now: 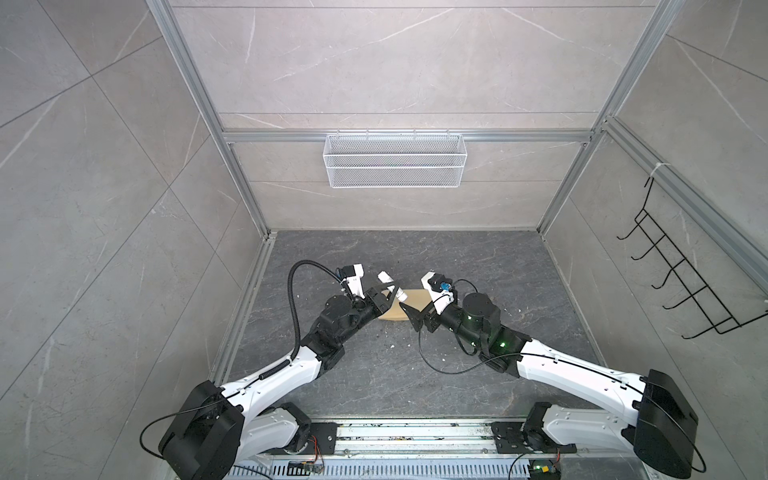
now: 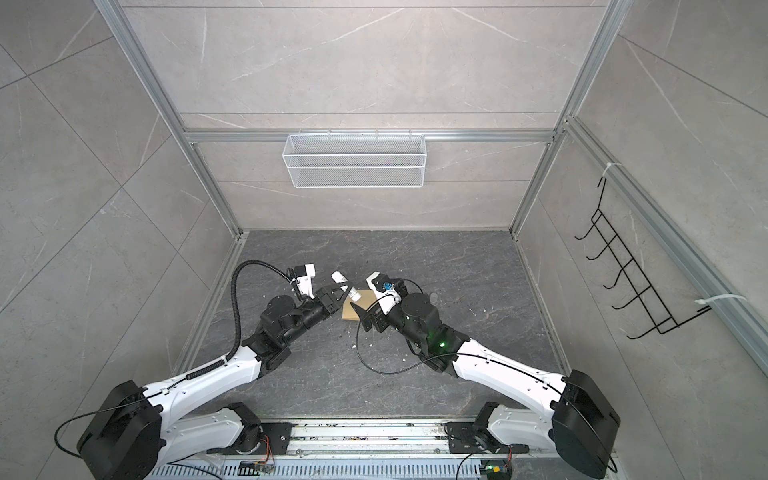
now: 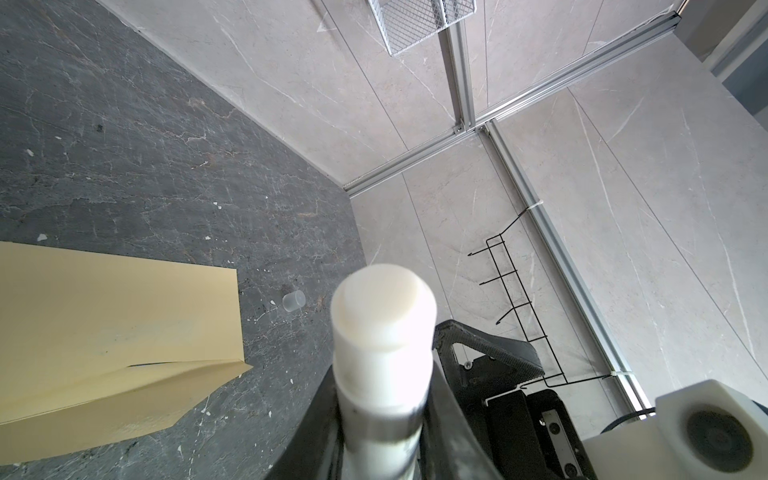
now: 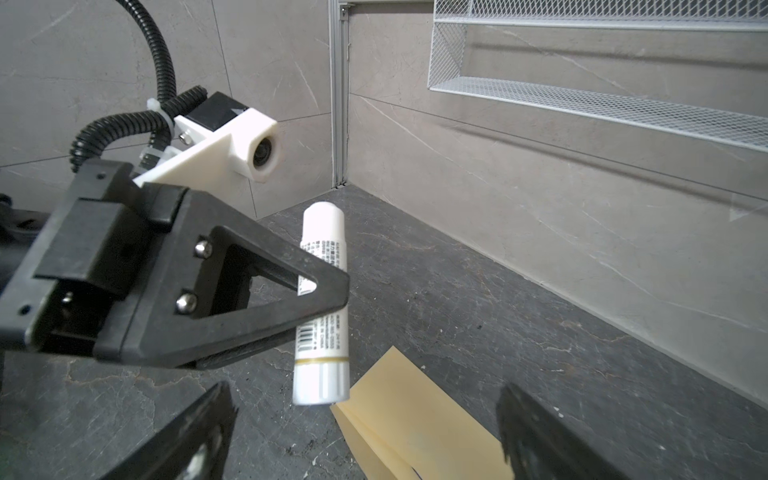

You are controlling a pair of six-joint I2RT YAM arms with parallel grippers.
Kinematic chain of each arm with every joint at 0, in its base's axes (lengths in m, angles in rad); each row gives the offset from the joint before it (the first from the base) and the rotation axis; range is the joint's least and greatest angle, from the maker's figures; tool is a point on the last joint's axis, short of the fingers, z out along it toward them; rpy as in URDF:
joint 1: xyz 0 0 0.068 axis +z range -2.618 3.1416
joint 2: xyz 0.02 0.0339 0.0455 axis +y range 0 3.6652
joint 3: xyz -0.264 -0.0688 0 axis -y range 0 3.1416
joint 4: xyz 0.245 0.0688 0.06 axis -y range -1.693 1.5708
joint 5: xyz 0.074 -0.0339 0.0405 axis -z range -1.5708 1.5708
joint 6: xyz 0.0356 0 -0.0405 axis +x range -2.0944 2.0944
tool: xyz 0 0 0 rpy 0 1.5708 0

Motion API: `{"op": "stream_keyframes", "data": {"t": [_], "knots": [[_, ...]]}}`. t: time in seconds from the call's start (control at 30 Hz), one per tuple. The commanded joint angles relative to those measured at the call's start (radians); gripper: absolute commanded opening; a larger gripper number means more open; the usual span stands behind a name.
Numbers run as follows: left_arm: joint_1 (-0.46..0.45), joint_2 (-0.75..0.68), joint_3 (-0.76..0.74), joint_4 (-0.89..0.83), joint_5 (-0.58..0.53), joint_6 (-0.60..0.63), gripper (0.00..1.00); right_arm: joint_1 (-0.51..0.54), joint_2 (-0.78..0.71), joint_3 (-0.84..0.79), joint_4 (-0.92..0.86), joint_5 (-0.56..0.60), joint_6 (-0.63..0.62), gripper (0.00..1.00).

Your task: Place the letter into the envelope and seal it

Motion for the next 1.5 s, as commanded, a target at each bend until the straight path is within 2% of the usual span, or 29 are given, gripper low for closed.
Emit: {"op": "stream_keyframes", "data": {"t": [0.0,0.27,0.5,0.73,1.17,1.33,1.47], "knots": [[-0.003,-0.027,0.052,0.030,-0.012,0.027,0.00,0.004,-0.025,0.009,-0.035,0.032,0.041,0.99],[-0.002,-0.042,0.047,0.027,-0.013,0.029,0.00,0.005,-0.007,0.021,-0.063,-0.037,0.007,0.98],[-0.003,-0.043,0.047,0.023,-0.013,0.027,0.00,0.014,0.026,0.053,-0.056,-0.037,-0.057,0.80],[-0.004,-0.040,0.046,0.027,-0.011,0.024,0.00,0.040,0.088,0.101,-0.052,-0.009,-0.099,0.72],[-0.002,-0.038,0.048,0.028,-0.007,0.022,0.00,0.046,0.130,0.111,-0.022,0.017,-0.091,0.51],[-0.003,-0.028,0.048,0.036,0.005,0.022,0.00,0.047,0.135,0.113,-0.025,0.014,-0.088,0.37],[-0.003,-0.017,0.047,0.055,0.030,0.053,0.00,0.046,0.127,0.107,-0.020,0.004,-0.075,0.30]]}}
